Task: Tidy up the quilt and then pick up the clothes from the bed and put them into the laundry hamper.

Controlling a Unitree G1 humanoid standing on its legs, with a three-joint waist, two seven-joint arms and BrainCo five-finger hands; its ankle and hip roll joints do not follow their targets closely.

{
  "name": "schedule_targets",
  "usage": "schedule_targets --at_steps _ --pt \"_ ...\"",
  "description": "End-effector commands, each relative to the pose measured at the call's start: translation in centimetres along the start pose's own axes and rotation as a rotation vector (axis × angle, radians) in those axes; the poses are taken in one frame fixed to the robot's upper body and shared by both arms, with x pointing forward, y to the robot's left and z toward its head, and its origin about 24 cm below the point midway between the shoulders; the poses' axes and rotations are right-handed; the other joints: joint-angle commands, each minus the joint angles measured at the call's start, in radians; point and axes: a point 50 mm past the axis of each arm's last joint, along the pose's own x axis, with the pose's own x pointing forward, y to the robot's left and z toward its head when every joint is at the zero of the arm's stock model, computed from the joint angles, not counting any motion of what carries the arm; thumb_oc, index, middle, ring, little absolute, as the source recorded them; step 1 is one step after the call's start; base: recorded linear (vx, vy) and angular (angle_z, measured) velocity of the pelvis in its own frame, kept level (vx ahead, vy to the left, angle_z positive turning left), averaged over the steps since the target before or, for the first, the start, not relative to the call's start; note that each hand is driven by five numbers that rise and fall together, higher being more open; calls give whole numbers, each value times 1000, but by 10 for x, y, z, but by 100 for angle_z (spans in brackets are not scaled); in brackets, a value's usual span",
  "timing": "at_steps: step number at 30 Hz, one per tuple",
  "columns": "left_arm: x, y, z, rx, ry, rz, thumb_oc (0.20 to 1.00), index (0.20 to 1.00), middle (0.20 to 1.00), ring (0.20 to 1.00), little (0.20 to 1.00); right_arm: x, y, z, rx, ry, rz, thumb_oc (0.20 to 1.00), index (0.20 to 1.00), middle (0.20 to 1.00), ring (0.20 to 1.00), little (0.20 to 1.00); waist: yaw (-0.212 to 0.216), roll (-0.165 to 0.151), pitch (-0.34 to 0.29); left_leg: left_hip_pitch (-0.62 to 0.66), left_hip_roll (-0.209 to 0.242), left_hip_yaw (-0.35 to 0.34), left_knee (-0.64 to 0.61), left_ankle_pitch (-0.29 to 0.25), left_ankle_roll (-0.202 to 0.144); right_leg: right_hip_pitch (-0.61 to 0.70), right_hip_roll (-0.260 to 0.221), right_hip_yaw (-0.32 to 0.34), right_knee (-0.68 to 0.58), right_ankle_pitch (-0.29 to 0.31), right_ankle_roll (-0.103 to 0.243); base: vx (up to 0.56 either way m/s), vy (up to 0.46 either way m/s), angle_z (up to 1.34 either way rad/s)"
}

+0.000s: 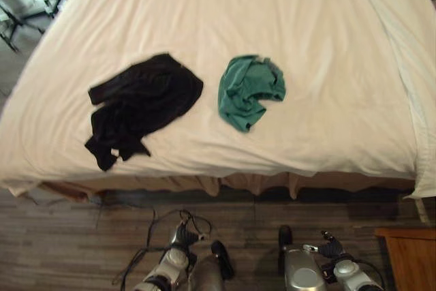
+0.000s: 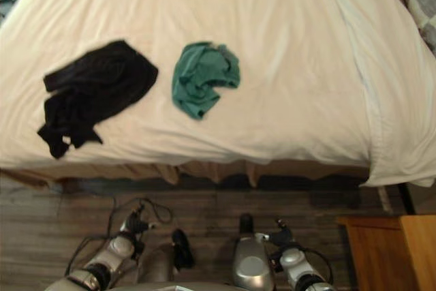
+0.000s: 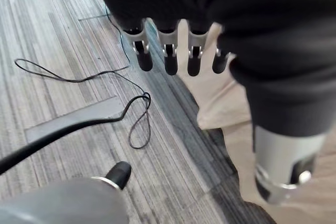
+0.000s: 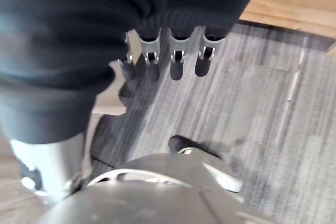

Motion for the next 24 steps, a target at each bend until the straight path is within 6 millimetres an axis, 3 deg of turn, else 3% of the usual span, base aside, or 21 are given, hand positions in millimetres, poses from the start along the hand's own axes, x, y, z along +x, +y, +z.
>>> schedule_targets --at_steps 1,2,3,4,5,6,7,8,10,11,12,13,14,15,21,22,24 --pt "-9 2 -30 24 78 21 1000 1000 1000 1000 1000 0 8 -15 -111 81 36 1000 1000 1000 1000 1000 -12 3 -107 174 114 -140 -388 67 -84 110 -249 173 -53 -33 176 246 620 22" --pt "-8 4 -28 19 72 23 1000 1000 1000 1000 1000 0 10 -14 -89 81 37 1000 1000 1000 1000 1000 -10 -16 -108 167 96 -149 -359 40 -90 125 -278 168 -52 12 194 162 415 14" --pt "-8 4 -27 20 72 23 1000 1000 1000 1000 1000 0 10 -14 -89 81 37 1000 1000 1000 1000 1000 -10 -15 -111 163 96 -150 -359 41 -90 123 -278 167 -54 15 194 141 360 -9" --pt "-6 6 -22 13 56 30 1000 1000 1000 1000 1000 2 10 -5 -83 61 26 1000 1000 1000 1000 1000 2 -35 -101 167 64 -144 -334 11 -79 110 -318 171 -47 103 205 93 342 -8" --pt "-6 9 -22 13 55 37 1000 1000 1000 1000 1000 3 14 0 -90 49 34 1000 1000 1000 1000 1000 19 -48 -98 179 42 -118 -330 -8 -65 94 -364 120 -44 186 198 133 725 -22" --pt "-7 18 -25 10 59 57 1000 1000 1000 1000 1000 4 33 20 -127 -27 94 1000 1000 1000 1000 1000 62 -46 -97 230 13 -55 -365 -37 -45 76 -386 -84 -13 155 168 79 565 -33" --pt "-7 18 -25 9 60 58 1000 1000 1000 1000 1000 4 33 20 -128 -27 95 1000 1000 1000 1000 1000 60 -46 -95 233 14 -56 -367 -36 -46 79 -385 -87 -11 152 167 66 553 -75" --pt "-8 19 -28 0 64 63 1000 1000 1000 1000 1000 4 40 30 -157 -72 122 1000 1000 1000 1000 1000 65 -46 -97 248 -6 -39 -394 -35 -32 64 -354 -111 34 121 157 47 295 -74" --pt "-9 24 -33 -19 90 80 1000 1000 1000 1000 1000 3 46 50 -167 -162 149 1000 1000 1000 1000 1000 59 -50 -89 266 -36 -28 -429 -26 -12 20 -264 -81 101 69 166 56 388 -49" --pt "-9 24 -35 -9 102 78 1000 1000 1000 1000 1000 3 48 50 -166 -163 153 1000 1000 1000 1000 1000 52 -48 -86 267 -50 -36 -434 -28 -5 17 -210 -44 103 35 162 45 359 -18" --pt "-10 18 -43 35 143 58 1000 1000 1000 1000 1000 1 53 47 -164 -158 175 1000 1000 1000 1000 1000 16 -41 -76 261 -79 -52 -444 -10 10 -15 -54 82 77 -21 120 32 223 -11" --pt "-10 18 -43 35 143 58 1000 1000 1000 1000 1000 1 53 47 -164 -158 175 1000 1000 1000 1000 1000 17 -42 -75 263 -79 -51 -444 -10 10 -14 -53 83 79 -22 120 59 192 4" --pt "-11 16 -44 50 151 50 1000 1000 1000 1000 1000 1 53 45 -164 -152 177 1000 1000 1000 1000 1000 4 -42 -73 267 -98 -62 -451 -9 12 -18 8 149 37 -27 110 148 63 20" --pt "-10 16 -44 59 161 45 1000 1000 1000 1000 1000 1 55 46 -182 -150 184 1000 1000 1000 1000 1000 4 -50 -73 282 -126 -71 -456 -20 17 1 16 156 -69 4 100 146 63 32" --pt "-10 16 -44 59 161 45 1000 1000 1000 1000 1000 1 55 46 -182 -150 184 1000 1000 1000 1000 1000 4 -50 -73 280 -126 -71 -456 -19 17 2 17 155 -75 8 99 71 -46 30" --pt "-15 14 -58 28 210 49 1000 1000 1000 1000 1000 2 55 26 -183 -50 184 1000 1000 1000 1000 1000 5 -64 -117 315 -144 -64 -426 -67 13 64 29 147 -225 59 99 387 -350 3" --pt "-18 13 -64 -12 229 55 1000 1000 1000 1000 1000 2 53 20 -211 -28 184 1000 1000 1000 1000 1000 13 -70 -114 303 -135 -58 -291 -110 4 100 32 134 -240 45 90 278 -330 1"
